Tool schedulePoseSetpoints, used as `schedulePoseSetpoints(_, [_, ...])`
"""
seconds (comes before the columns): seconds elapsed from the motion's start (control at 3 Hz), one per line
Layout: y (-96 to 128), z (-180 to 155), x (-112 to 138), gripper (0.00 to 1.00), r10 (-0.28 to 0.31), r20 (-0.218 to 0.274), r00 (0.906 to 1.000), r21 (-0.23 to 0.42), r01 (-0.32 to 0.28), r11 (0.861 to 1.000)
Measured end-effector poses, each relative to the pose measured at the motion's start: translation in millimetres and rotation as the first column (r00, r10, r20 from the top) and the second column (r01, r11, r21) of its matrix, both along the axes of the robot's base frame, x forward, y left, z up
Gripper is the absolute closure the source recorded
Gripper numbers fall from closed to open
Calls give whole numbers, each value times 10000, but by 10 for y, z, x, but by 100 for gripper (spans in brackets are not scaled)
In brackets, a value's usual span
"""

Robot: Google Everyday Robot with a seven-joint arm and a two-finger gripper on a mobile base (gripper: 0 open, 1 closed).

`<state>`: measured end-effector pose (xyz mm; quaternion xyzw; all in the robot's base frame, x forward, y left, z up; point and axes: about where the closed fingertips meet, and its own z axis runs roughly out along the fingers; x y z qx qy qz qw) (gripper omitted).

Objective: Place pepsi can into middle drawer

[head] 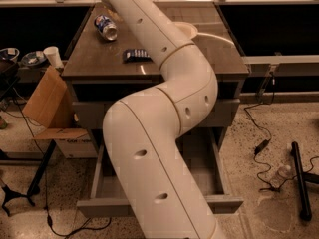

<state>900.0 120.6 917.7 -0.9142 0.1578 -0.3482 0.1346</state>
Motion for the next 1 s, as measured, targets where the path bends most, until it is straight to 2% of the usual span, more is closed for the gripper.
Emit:
schedulePoseSetpoints(0.67, [116, -63, 4, 13, 575, -12, 9983, 37, -574, 9983])
schedulePoseSetpoints(1.0, [199, -117, 25, 0, 834, 5, 9965, 65, -834, 9965])
